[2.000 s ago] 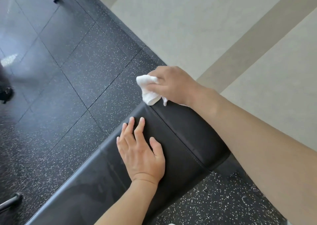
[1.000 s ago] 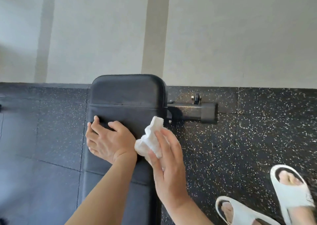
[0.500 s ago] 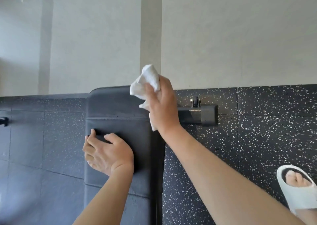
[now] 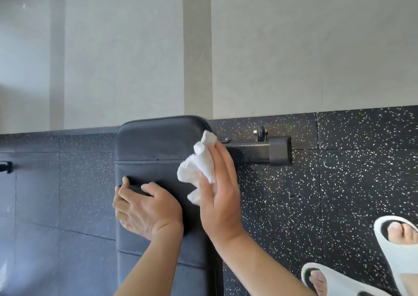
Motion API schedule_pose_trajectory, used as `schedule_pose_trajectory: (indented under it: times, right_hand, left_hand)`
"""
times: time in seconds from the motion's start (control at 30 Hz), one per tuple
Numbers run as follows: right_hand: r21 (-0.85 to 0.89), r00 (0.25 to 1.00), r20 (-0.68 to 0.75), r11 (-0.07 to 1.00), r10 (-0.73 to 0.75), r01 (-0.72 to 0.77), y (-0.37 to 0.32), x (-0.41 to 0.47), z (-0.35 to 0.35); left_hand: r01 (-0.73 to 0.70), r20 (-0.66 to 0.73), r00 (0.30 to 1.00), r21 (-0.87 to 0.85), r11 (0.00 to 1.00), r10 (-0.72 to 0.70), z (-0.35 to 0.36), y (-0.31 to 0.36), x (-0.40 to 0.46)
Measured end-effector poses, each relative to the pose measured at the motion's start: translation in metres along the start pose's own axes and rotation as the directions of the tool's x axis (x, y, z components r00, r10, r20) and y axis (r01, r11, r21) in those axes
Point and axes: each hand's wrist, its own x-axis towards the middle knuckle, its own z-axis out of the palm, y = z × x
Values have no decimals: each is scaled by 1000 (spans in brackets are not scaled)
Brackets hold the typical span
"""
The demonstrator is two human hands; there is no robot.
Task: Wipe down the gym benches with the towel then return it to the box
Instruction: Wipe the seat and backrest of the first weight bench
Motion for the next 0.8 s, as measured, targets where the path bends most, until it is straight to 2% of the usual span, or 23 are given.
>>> schedule_pose_trajectory:
  times: [0.13,0.23,0.3,0.47,0.53,0.63,0.7,0.8]
  right_hand:
    - [-35,999,46,999,4,-2,-13,90,10]
    - [-39,975,216,998,47,-39,-26,147,18]
    - [-96,959,282,995,-6,34,-25,151,19]
    - [-296,957,211,919,-201,258,-14,105,-6]
    - [-353,925,264,865,-273,356,-6,78,-22]
    - [-338,857,401,817,-325,468,13,26,-48]
    - [-319,797,499,784,-339,533,18,1,-56]
    - [-310,691,587,670,-423,674,12,7,-48]
  left_hand:
    - [-5,4,1000,16,1000,5,0,1,0]
    - [-8,16,1000,18,1000,8,-2,2,0]
    - [-4,18,1000,16,1000,4,-4,3,0]
    - [4,17,1000,3,1000,-4,-3,2,-2]
    - [8,14,1000,-2,1000,-8,-2,0,-1]
    - [0,15,1000,4,1000,0,-2,1,0]
    - [-7,6,1000,6,1000,7,-2,2,0]
    - [-9,7,1000,-2,1000,9,-2,1,1]
